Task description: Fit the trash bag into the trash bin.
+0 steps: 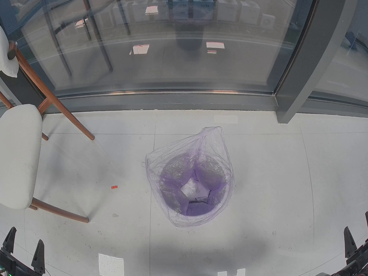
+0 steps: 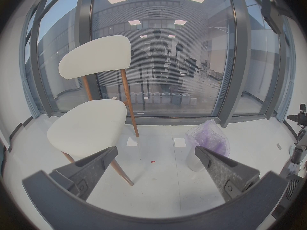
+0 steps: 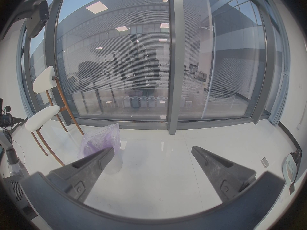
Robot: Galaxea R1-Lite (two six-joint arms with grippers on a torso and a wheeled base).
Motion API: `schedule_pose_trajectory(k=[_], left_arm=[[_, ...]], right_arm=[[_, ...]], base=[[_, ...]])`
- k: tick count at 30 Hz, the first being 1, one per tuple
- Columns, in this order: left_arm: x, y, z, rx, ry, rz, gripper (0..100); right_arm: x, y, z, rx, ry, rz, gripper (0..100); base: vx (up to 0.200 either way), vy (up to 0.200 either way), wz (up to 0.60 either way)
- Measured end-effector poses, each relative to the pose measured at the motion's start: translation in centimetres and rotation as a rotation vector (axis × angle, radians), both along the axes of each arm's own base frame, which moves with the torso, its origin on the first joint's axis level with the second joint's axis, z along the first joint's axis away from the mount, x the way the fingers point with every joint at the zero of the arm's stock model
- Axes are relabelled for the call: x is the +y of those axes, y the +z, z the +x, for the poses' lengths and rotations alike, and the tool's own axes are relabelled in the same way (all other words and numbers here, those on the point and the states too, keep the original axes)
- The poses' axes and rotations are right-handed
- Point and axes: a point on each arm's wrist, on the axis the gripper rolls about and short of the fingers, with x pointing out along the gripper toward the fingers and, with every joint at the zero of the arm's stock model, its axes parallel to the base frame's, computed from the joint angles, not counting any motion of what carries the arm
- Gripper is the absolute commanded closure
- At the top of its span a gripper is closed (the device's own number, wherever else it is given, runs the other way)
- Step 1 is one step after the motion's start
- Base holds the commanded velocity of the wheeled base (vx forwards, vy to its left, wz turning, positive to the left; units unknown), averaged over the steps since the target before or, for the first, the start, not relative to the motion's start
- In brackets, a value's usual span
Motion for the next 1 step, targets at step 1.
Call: schedule_pose_trajectory(k=[1], left_arm=[[-0.02,-0.02,0.0,0.001,-0.01,0.004,0]], right_arm=[[0.0,0.0,0.0,0.0,0.0,0.0,0]], base=[[0.0,0.0,0.0]])
